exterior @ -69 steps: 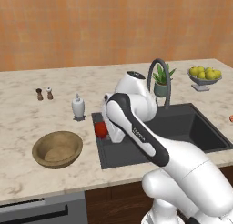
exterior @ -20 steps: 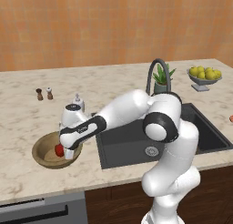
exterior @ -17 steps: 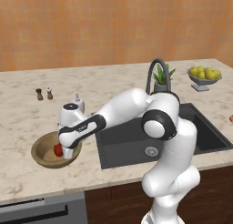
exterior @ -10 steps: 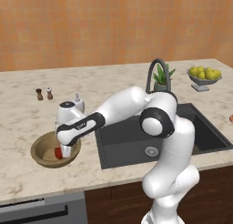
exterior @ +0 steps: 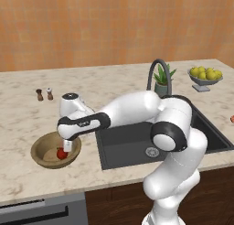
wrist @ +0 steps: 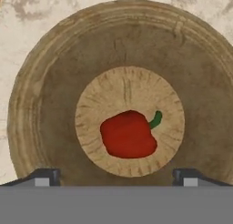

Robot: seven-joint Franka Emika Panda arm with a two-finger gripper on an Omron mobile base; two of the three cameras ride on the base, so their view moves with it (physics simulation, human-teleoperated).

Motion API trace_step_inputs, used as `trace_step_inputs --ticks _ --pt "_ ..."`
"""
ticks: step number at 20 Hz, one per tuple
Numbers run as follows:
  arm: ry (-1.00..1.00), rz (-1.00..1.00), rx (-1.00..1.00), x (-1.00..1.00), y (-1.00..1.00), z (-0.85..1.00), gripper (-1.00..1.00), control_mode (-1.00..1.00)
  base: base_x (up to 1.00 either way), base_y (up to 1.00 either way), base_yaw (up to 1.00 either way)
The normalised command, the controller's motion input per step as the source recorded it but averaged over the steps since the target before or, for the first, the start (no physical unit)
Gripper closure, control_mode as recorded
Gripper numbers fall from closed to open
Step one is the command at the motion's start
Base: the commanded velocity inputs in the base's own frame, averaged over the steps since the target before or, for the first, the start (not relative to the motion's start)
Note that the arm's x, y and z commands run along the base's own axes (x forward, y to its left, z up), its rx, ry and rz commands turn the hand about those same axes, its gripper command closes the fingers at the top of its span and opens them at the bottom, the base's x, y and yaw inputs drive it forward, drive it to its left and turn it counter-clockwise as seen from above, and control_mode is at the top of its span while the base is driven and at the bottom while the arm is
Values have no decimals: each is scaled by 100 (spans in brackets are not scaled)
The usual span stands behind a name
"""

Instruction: Pick the bell pepper from the sink and place it in the bowl. Then pick the bowl and place it in the microwave. Then close the microwave door and press the start button.

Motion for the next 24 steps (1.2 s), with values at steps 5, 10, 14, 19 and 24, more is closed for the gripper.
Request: trace_step_inputs --ticks 5,10,14,19,24 --pt "-1 1 0 -10 -51 42 -100 -100 0 0 0" --pt "0 -20 9 0 -47 46 -100 -100 0 0 0" --pt "0 -53 14 0 -34 17 -100 -100 0 0 0" --pt "-2 -72 12 -15 -9 0 -100 -100 0 0 0" --pt "15 -60 19 -6 -6 21 -100 -100 0 0 0"
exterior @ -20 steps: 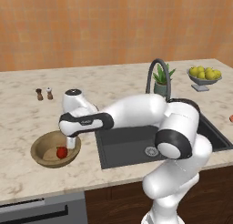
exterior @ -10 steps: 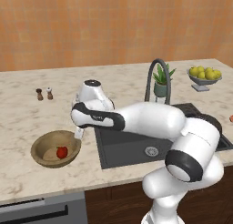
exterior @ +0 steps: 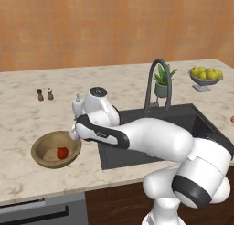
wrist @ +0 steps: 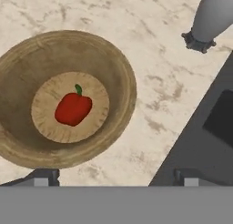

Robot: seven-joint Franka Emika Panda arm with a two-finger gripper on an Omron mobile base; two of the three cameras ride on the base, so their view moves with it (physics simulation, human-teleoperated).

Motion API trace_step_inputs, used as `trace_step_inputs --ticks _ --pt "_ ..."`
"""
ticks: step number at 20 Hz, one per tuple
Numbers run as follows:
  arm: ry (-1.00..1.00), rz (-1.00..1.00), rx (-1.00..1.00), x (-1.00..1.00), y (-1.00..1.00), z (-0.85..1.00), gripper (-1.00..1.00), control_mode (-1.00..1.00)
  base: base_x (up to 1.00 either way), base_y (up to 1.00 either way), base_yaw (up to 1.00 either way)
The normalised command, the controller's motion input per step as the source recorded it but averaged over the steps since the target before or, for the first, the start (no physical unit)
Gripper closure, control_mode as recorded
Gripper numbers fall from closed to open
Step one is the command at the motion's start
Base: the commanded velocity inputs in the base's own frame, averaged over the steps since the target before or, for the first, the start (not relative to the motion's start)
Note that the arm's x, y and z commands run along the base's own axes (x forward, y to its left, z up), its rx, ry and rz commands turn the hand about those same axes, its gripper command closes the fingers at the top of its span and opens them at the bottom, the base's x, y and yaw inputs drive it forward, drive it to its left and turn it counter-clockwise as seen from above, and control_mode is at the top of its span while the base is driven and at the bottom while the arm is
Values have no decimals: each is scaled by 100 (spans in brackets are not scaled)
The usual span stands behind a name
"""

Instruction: Pick the bell pepper from the sink and place it in the bowl. Then pick the bowl and place it in the microwave. Then close the microwave door and press the start button.

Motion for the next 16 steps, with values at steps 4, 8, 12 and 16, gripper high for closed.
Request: trace_step_inputs --ticks 4,8,12,16 --pt "27 -38 27 -5 -9 15 -100 -100 0 0 0" --pt "23 -18 8 -4 0 -8 -100 -100 0 0 0" --pt "14 -15 0 4 2 -26 -100 -100 0 0 0" --pt "12 -15 3 29 21 -32 -100 -100 0 0 0"
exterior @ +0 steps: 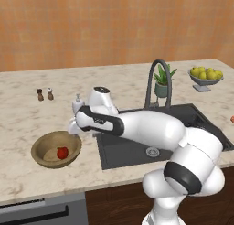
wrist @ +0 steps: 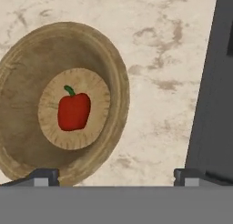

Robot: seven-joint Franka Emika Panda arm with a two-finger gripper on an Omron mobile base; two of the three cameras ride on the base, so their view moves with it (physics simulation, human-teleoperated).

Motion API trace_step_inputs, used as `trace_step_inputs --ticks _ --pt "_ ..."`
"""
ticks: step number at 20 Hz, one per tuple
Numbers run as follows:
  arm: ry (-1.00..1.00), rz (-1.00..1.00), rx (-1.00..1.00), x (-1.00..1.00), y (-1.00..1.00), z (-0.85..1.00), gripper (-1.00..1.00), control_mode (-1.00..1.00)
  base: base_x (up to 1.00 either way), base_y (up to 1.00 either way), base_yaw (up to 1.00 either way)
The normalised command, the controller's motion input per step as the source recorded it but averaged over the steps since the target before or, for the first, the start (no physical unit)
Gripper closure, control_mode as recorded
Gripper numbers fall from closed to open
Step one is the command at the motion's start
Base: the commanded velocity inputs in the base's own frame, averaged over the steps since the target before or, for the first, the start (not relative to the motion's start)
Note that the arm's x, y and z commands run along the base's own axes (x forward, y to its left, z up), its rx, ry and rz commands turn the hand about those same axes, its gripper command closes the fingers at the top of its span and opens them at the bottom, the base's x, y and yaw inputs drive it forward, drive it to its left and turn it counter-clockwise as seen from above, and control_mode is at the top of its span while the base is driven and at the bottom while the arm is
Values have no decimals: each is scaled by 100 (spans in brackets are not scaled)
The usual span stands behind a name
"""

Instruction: Pick the bell pepper from the sink and place it in the bowl. Then pick the bowl and place it in the microwave. Then close the microwave door and press the start button.

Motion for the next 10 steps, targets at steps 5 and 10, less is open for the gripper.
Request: trace_step_inputs --ticks 5,10 --pt "8 -15 4 27 23 -28 -100 -100 0 0 0" --pt "3 -15 0 7 15 -18 -100 -100 0 0 0"
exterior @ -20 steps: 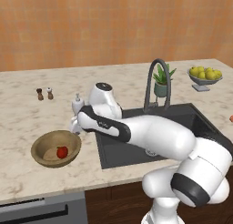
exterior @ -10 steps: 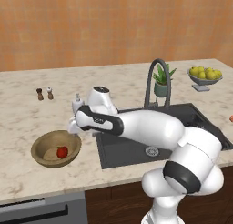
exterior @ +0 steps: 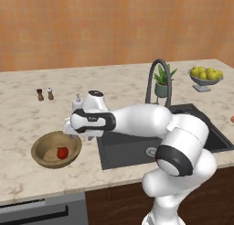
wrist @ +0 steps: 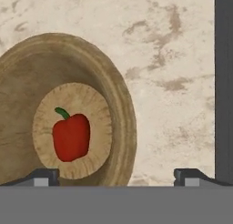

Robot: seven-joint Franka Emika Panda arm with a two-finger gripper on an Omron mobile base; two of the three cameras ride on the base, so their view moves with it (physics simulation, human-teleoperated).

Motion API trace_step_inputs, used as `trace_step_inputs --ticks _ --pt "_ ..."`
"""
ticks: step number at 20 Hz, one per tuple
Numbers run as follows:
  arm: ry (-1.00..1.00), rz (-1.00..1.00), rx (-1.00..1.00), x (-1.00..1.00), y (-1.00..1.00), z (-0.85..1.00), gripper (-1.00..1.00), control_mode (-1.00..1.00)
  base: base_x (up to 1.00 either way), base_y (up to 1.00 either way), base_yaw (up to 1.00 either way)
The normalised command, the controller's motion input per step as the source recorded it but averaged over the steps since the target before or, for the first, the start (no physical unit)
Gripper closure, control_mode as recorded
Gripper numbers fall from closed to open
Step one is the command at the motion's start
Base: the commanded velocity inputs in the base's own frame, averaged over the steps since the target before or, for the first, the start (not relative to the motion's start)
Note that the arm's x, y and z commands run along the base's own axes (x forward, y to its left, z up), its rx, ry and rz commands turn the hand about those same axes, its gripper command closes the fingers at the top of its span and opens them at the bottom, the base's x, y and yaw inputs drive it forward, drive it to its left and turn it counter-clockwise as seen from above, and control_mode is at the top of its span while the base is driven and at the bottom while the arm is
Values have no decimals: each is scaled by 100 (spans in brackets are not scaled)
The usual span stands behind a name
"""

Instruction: Pick the bell pepper from the sink and place it in the bowl. Then pick the bowl and place it in the microwave. Then close the microwave door and press the start button.

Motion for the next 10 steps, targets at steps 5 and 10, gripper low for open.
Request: trace_step_inputs --ticks 5,10 --pt "1 -10 0 5 0 -23 -100 -100 0 0 0" --pt "0 -8 0 5 1 -32 -100 -100 0 0 0"
